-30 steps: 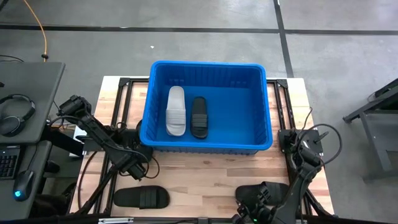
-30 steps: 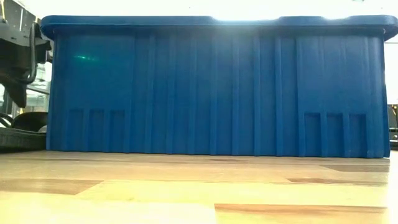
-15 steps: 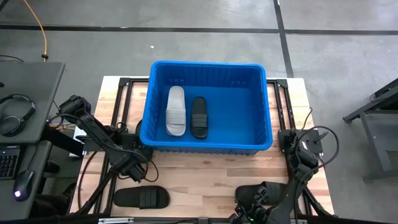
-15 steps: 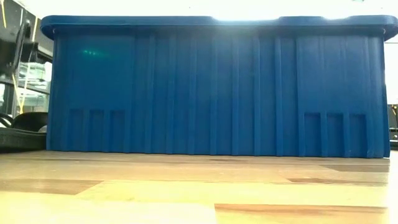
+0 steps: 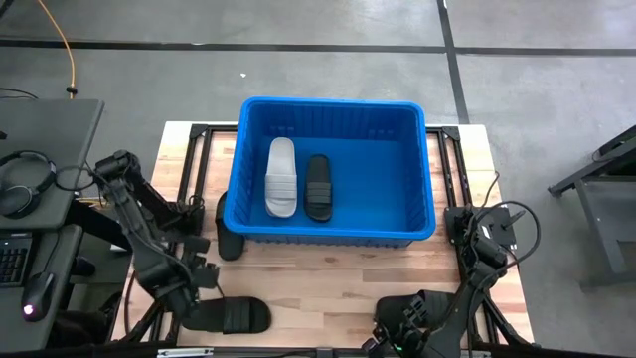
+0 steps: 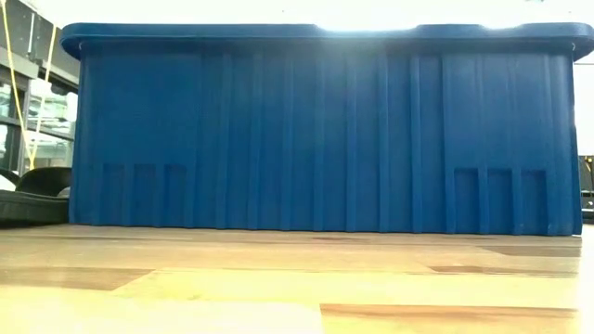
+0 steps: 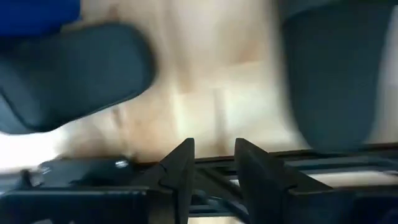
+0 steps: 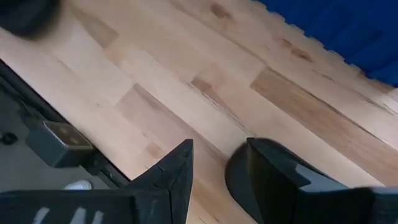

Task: Pick and place slides into bin
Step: Stack the black slide on top of the black slide in the blue bin

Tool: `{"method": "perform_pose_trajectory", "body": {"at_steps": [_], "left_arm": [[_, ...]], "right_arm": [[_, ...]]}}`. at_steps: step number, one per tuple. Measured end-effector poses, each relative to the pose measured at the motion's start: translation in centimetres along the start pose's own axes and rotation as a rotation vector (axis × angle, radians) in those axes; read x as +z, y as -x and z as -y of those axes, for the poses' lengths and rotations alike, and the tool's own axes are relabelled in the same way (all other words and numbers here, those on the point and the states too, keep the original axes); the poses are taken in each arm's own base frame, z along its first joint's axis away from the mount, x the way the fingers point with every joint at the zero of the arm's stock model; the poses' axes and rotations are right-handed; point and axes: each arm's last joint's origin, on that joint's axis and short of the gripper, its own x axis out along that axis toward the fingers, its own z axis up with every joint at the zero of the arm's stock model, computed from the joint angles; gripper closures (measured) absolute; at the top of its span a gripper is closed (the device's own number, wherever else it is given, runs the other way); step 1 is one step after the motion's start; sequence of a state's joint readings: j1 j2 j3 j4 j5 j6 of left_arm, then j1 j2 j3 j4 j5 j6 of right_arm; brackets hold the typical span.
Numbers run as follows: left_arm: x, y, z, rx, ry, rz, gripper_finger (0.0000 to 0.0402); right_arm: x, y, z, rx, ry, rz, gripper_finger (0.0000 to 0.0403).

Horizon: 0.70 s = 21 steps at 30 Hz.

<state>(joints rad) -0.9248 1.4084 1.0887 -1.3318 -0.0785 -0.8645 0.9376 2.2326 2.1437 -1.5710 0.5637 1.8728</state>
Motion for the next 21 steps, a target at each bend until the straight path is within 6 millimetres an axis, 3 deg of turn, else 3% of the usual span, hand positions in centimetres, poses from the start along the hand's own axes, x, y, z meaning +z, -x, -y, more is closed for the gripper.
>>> {"method": "perform_pose_trajectory", "body": {"at_steps": [4,7,11,16,21], "left_arm": [[0.5,4.6,-0.5,-0.043,0.080,0.172,0.0296],[-0.3,8.6,-2.6,-0.055,0.182,0.355,0.0296],[-2.2,12.9,-6.3,-0.209,0.290,0.595,0.0296],[-6.9,14.7,-12.7,-0.307,0.420,0.733,0.0296],[-13.0,13.9,-18.5,-0.422,0.515,0.739,0.0295]], "right_arm": [[1.0,-0.6,-0.2,-0.010,0.011,0.017,0.0265],[1.8,-1.2,-0.4,-0.025,0.040,0.014,0.0265],[2.9,-1.8,-0.6,-0.038,0.044,0.028,0.0265],[3.9,-2.5,-0.8,-0.051,0.035,0.041,0.0265],[4.5,-2.9,-0.9,-0.060,0.020,0.042,0.0265]]}}
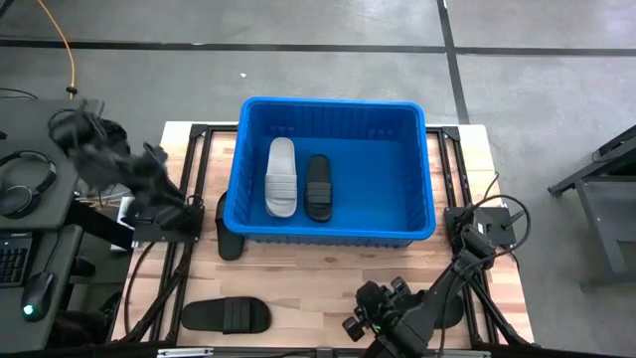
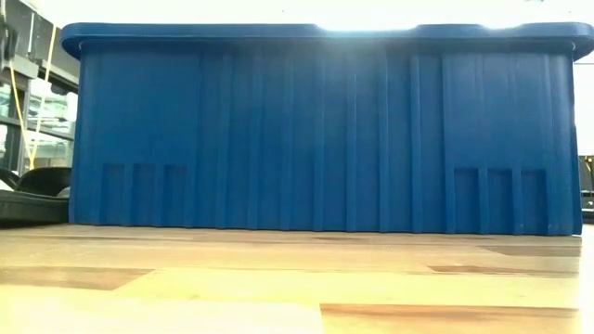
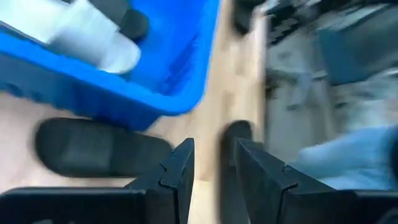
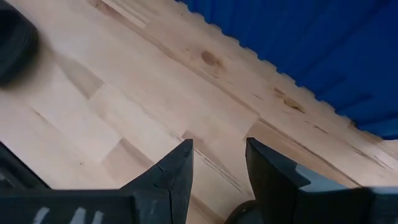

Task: Pick and place slides into bin
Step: Stack the black slide on top of the black slide in the blue bin

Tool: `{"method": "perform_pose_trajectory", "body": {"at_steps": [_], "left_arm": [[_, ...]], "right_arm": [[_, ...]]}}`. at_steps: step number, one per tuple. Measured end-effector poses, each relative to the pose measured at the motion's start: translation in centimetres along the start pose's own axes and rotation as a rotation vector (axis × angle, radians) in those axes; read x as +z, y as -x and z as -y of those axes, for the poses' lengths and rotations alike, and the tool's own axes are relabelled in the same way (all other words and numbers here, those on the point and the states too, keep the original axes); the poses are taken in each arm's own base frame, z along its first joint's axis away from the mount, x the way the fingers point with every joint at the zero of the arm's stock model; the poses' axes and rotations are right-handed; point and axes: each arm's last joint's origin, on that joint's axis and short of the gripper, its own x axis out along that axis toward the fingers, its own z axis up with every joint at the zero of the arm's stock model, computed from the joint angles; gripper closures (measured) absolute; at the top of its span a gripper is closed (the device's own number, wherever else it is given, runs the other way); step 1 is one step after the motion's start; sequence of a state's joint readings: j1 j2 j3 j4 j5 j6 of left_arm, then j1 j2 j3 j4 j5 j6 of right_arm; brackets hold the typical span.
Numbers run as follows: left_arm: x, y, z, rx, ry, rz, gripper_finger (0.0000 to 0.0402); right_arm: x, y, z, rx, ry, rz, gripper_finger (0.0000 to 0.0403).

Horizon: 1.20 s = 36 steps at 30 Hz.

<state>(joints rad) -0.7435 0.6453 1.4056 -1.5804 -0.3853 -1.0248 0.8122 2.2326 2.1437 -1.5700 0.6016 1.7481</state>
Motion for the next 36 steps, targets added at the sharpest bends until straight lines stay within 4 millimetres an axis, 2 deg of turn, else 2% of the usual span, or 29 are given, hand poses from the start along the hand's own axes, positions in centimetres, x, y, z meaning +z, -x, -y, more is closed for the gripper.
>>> {"method": "perform_pose_trajectory", "body": {"at_steps": [4,9,14,18,20,23,26,30,36], "left_arm": [[-1.4,3.0,-4.4,-0.141,0.118,0.097,0.0295],[-1.9,4.7,-8.4,-0.220,0.216,0.245,0.0295],[-0.3,6.9,-12.6,-0.276,0.303,0.480,0.0295],[1.6,7.8,-15.8,-0.365,0.350,0.549,0.0295],[2.4,7.8,-17.1,-0.428,0.356,0.529,0.0295],[1.6,8.0,-17.7,-0.466,0.271,0.487,0.0295],[1.3,8.3,-18.0,-0.493,0.274,0.483,0.0295],[1.0,7.6,-17.3,-0.446,0.215,0.486,0.0295],[0.2,5.4,-15.3,-0.287,0.115,0.523,0.0295]], "right_arm": [[0.3,-0.2,0.0,-0.004,-0.013,0.001,0.0265],[1.2,-0.8,-0.1,-0.017,-0.077,0.009,0.0265],[2.2,-1.5,-0.2,-0.034,-0.099,-0.007,0.0265],[2.8,-1.9,-0.3,-0.047,-0.112,-0.022,0.0265],[3.0,-2.1,-0.3,-0.049,-0.120,-0.029,0.0265],[3.2,-2.3,-0.4,-0.047,-0.131,-0.032,0.0265],[3.4,-2.4,-0.4,-0.048,-0.142,-0.035,0.0265],[3.6,-2.5,-0.4,-0.054,-0.147,-0.048,0.0265],[4.0,-2.8,-0.4,-0.061,-0.157,-0.048,0.0265]]}}
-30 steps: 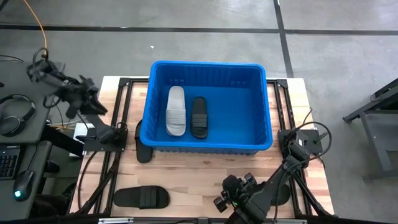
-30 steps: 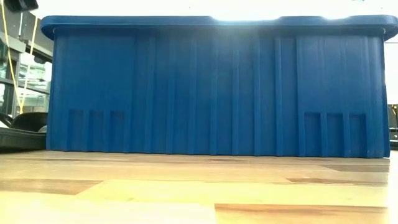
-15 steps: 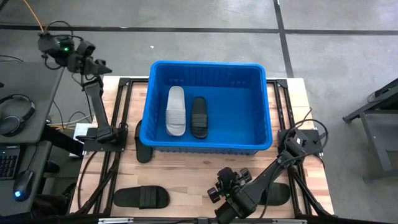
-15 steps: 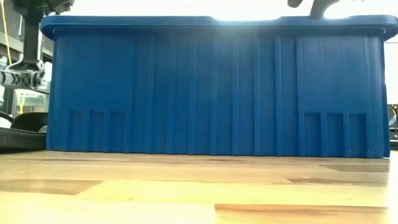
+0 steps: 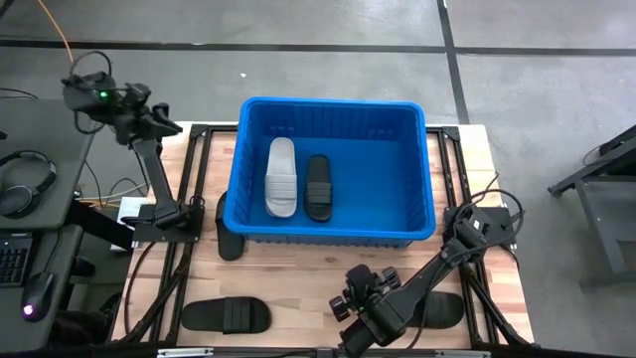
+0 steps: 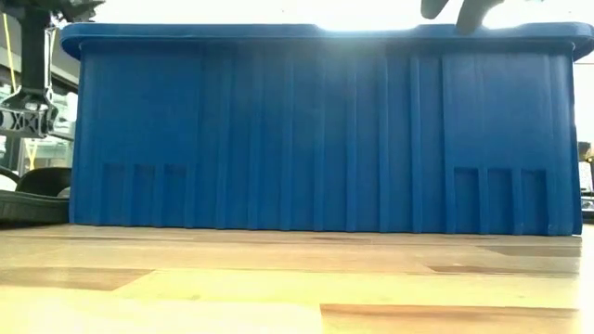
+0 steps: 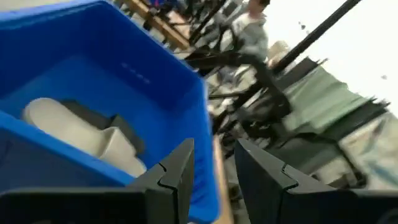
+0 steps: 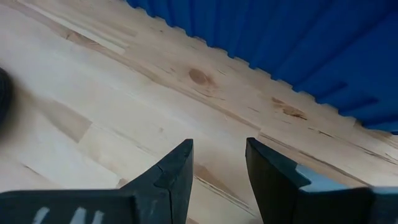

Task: Pick and place slides into bin
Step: Stack the black slide on top of the black slide in the blue bin

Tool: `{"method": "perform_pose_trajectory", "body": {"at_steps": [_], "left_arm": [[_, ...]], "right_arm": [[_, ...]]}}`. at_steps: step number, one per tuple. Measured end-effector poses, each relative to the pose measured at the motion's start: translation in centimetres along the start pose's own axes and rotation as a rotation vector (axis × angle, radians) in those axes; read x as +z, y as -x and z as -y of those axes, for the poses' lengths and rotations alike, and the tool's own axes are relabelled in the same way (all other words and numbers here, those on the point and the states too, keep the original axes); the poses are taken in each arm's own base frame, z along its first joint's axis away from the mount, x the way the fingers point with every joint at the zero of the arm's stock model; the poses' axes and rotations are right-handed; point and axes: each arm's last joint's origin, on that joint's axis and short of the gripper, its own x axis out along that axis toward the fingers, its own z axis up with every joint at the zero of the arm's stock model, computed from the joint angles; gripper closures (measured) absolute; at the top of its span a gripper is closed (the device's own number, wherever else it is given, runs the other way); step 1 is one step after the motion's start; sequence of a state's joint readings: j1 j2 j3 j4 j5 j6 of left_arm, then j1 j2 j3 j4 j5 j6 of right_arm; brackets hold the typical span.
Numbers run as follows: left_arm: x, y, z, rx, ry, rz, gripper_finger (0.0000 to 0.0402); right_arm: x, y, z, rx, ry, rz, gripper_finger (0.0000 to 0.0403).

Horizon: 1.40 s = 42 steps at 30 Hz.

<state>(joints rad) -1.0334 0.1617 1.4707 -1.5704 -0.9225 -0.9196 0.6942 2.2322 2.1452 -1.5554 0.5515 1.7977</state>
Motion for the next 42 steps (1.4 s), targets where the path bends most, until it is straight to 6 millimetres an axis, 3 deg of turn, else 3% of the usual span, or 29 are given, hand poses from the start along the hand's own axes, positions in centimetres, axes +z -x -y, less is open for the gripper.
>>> {"method": "perform_pose_trajectory", "body": {"at_steps": [7,12,26,42], "left_arm": [[-4.6,-3.2,1.9,0.007,-0.128,-0.251,0.0295],[-7.6,-5.1,2.7,0.057,-0.088,-0.356,0.0296],[-12.6,-9.5,6.1,0.154,-0.219,-0.482,0.0296],[-19.2,-14.5,8.2,0.426,-0.406,-0.621,0.0296]], "right_arm": [[0.0,0.0,0.0,0.000,0.010,-0.007,0.0265],[0.0,0.0,0.0,-0.001,0.023,-0.010,0.0265],[0.0,0.0,0.0,-0.004,0.023,-0.018,0.0265],[-0.1,0.0,0.0,0.000,0.024,-0.018,0.0265]]}}
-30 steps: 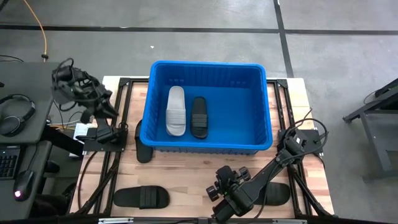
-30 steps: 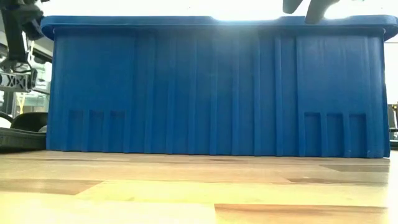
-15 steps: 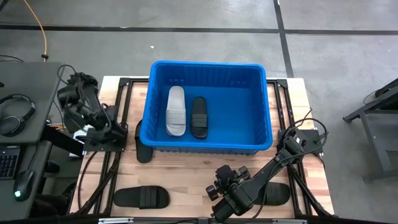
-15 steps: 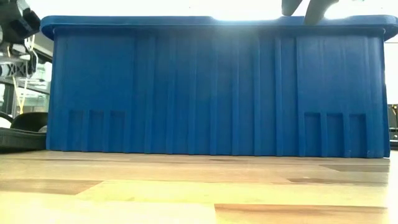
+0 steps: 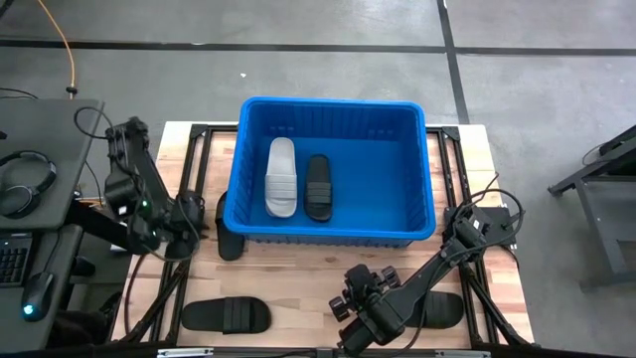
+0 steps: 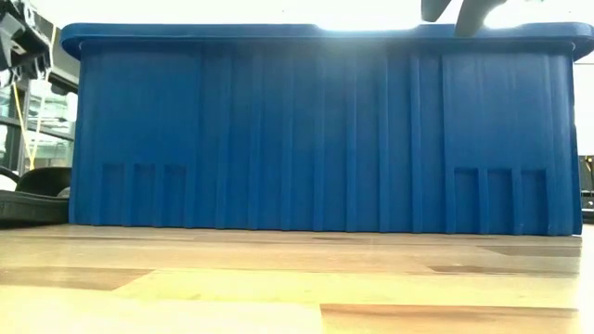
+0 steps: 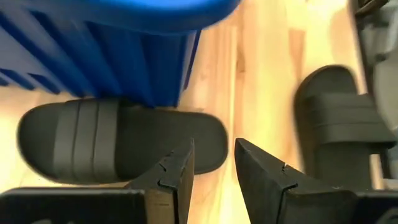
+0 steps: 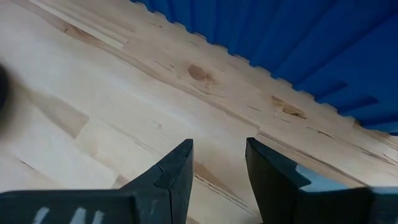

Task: Pick and place slides into bin
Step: Stack the black slide on top of the black slide in the blue bin

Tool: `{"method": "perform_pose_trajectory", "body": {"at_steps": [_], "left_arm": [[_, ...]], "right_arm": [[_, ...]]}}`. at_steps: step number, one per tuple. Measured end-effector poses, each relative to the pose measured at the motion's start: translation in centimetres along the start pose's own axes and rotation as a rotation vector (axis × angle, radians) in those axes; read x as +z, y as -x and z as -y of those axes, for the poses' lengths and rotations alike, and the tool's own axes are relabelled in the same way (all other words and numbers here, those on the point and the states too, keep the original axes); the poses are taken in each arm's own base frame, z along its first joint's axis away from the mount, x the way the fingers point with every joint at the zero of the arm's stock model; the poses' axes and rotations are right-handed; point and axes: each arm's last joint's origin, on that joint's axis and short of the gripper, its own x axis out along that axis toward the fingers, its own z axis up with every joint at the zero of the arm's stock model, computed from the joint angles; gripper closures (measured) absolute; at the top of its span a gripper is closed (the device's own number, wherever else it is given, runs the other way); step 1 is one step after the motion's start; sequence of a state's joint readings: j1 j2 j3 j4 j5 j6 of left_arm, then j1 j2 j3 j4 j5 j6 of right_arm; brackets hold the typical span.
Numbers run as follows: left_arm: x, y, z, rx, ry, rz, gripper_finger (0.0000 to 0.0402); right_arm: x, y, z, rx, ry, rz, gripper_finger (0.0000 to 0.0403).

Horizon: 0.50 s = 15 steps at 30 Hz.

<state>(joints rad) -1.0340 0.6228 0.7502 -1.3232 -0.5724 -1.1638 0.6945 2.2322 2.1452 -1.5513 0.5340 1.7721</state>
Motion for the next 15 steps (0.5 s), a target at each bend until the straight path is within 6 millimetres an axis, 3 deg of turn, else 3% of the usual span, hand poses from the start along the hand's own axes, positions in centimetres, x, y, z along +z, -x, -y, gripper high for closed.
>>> {"method": "perform_pose_trajectory", "body": {"at_steps": [15], "left_arm": [[-0.8,-3.9,4.3,0.307,-0.103,-0.098,0.0295]], "right_arm": [[0.0,0.0,-0.1,0.010,-0.004,0.013,0.0265]]}}
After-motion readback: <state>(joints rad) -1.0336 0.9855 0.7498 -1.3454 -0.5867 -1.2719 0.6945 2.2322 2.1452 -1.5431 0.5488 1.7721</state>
